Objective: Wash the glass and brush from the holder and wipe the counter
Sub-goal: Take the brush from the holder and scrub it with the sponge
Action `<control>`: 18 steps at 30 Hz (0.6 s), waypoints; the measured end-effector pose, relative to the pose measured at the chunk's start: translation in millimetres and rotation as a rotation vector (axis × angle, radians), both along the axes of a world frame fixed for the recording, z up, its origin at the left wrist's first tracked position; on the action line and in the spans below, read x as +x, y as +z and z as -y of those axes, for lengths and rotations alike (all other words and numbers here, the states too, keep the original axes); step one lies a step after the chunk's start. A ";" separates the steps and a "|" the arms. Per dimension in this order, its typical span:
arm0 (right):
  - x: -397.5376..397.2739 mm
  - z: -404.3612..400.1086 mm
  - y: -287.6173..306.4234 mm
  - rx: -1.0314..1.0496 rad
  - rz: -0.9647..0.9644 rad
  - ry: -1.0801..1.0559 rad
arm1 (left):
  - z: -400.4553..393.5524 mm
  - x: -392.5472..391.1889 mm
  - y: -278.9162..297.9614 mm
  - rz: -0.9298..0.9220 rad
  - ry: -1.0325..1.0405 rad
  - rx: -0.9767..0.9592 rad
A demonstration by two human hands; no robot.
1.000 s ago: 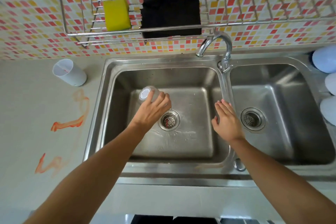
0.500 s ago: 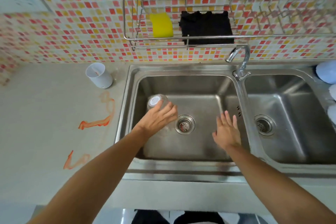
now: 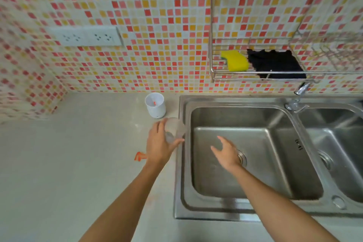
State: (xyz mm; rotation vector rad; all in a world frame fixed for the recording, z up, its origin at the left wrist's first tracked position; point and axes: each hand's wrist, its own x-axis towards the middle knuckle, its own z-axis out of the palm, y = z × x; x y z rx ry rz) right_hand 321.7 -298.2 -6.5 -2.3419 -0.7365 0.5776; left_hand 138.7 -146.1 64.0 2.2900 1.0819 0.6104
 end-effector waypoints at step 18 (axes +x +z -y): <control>-39.0 -219.9 56.1 0.203 -0.081 0.222 | -183.4 -67.2 -14.5 0.096 0.196 -0.146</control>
